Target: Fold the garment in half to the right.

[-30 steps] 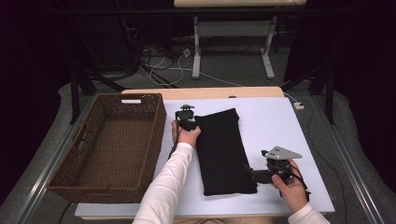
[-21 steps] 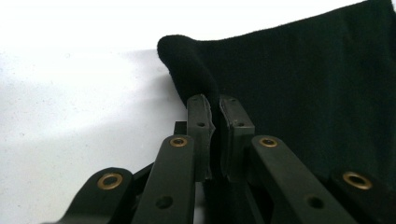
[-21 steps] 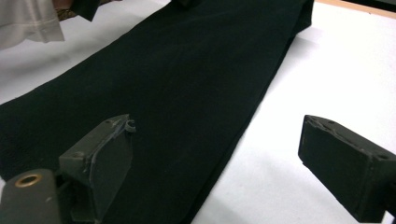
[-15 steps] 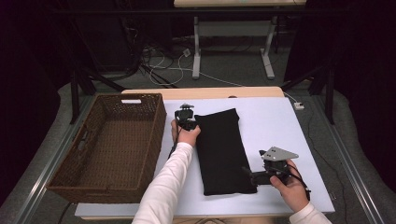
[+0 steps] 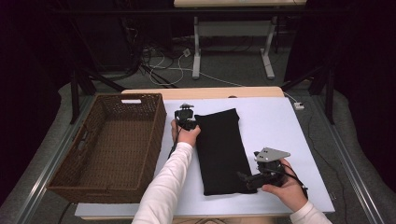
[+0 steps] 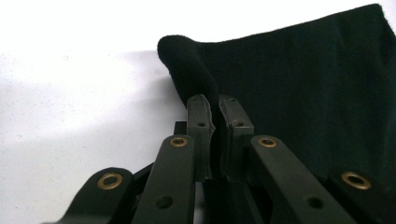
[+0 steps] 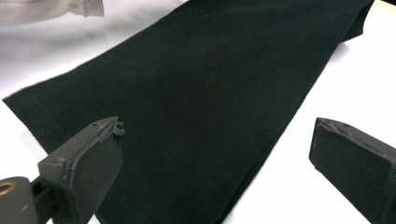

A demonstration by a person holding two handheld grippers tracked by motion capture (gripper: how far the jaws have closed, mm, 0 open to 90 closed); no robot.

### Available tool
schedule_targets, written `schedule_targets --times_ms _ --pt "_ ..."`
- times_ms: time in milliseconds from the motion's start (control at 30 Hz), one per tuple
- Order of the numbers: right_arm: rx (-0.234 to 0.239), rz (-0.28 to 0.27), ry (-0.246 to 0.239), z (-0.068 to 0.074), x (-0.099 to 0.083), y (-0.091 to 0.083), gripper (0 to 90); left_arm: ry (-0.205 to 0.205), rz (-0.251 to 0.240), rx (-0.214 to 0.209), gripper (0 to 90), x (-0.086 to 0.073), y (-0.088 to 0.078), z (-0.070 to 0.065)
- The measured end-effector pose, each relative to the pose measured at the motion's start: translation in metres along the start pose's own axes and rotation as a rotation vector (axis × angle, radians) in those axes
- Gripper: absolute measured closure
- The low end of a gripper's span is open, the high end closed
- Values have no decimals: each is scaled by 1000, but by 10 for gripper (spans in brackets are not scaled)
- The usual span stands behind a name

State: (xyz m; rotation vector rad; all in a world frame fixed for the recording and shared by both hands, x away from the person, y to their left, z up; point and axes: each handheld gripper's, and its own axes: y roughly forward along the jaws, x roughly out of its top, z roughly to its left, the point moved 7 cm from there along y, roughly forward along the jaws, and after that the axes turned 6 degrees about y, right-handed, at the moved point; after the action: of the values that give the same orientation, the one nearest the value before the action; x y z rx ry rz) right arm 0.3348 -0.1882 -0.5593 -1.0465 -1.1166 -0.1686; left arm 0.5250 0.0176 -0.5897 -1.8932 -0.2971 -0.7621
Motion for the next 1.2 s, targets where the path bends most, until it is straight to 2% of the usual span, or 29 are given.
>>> schedule_targets --times_ms 100,200,467,767,1033,1200 --pt "18 -3 -1 3 2 0 0 -3 -1 0 841 0 0 0" --pt "55 5 -9 8 4 0 0 -3 -1 0 841 0 0 0" --pt "66 7 -67 17 11 2 0 -2 -2 1 842 0 0 -1" --pt "111 60 -138 30 11 10 43 3 -6 -3 842 1 -2 -1" --pt "119 87 -212 35 13 13 104 5 -4 0 842 1 -1 -1" --pt "106 87 -265 36 15 11 146 7 -2 -1 842 1 -2 -1"
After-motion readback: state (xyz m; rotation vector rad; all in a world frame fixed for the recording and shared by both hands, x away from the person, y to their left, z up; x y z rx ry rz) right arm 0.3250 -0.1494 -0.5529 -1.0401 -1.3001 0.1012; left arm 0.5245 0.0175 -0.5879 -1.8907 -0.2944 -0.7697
